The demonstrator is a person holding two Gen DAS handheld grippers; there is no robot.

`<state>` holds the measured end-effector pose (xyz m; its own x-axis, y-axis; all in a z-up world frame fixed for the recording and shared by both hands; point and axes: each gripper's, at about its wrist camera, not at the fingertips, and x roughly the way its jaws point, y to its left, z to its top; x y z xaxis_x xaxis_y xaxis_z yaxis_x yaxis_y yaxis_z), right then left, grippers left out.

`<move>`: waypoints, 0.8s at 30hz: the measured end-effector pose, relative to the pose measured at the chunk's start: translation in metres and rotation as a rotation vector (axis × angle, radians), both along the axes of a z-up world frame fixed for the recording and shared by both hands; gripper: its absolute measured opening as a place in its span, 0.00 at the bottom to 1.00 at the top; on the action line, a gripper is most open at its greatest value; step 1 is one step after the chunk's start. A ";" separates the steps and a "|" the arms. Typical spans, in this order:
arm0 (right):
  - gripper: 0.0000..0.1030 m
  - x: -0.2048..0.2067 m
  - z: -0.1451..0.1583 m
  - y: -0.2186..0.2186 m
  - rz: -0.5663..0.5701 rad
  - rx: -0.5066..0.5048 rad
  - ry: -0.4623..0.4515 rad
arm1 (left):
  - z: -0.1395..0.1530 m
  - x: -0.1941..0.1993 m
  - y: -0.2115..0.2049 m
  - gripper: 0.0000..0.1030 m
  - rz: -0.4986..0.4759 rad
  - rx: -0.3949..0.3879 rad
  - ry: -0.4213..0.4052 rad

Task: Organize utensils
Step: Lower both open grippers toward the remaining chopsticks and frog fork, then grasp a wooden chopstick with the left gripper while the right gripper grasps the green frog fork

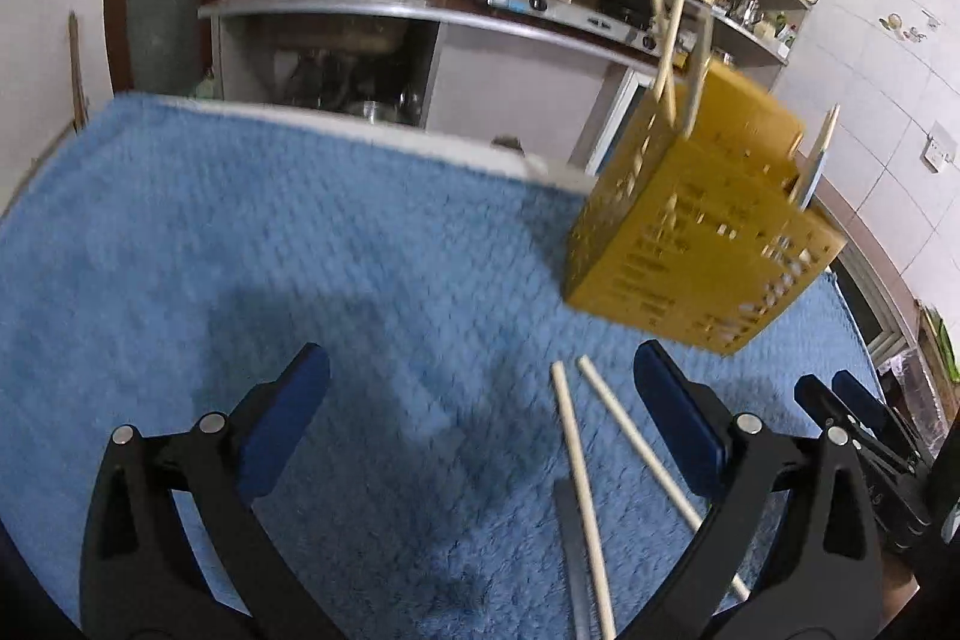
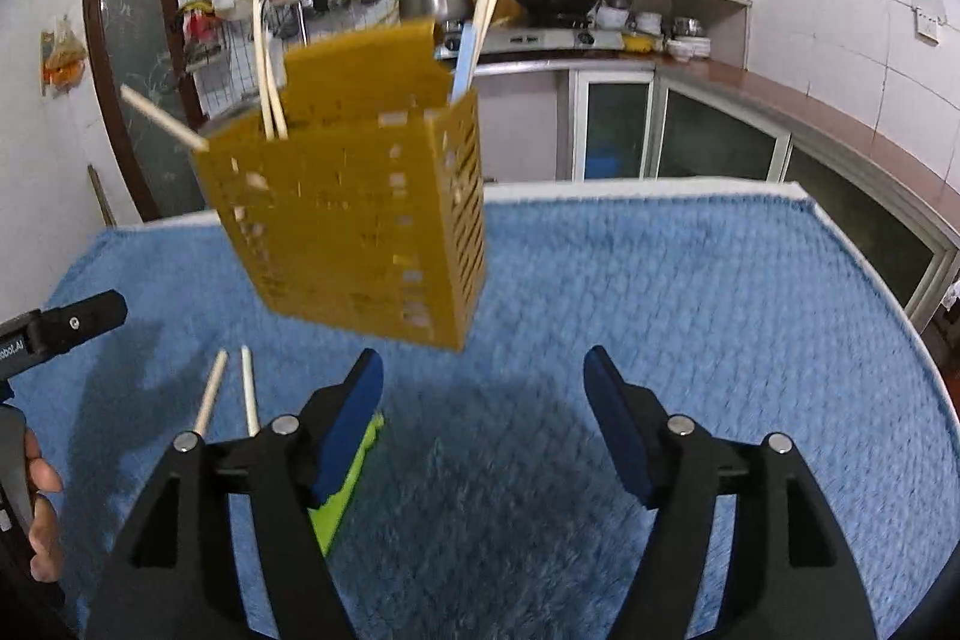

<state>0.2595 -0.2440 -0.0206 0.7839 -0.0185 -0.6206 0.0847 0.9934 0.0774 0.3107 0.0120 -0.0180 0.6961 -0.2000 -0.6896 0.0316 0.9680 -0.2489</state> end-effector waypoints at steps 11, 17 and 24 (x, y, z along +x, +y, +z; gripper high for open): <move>0.67 0.009 -0.023 0.006 0.004 0.050 0.089 | -0.035 0.019 -0.021 0.95 -0.070 0.086 0.107; 0.66 0.010 -0.025 0.015 0.014 0.074 0.114 | -0.035 0.020 -0.044 0.90 -0.114 0.150 0.102; 0.65 0.014 -0.030 0.035 0.060 0.059 0.158 | -0.038 0.028 -0.054 0.57 -0.121 0.219 0.112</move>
<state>0.2731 -0.2091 -0.0503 0.6748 0.0654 -0.7351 0.0412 0.9912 0.1261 0.3383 -0.0419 -0.0556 0.5931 -0.1147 -0.7969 0.1342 0.9900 -0.0426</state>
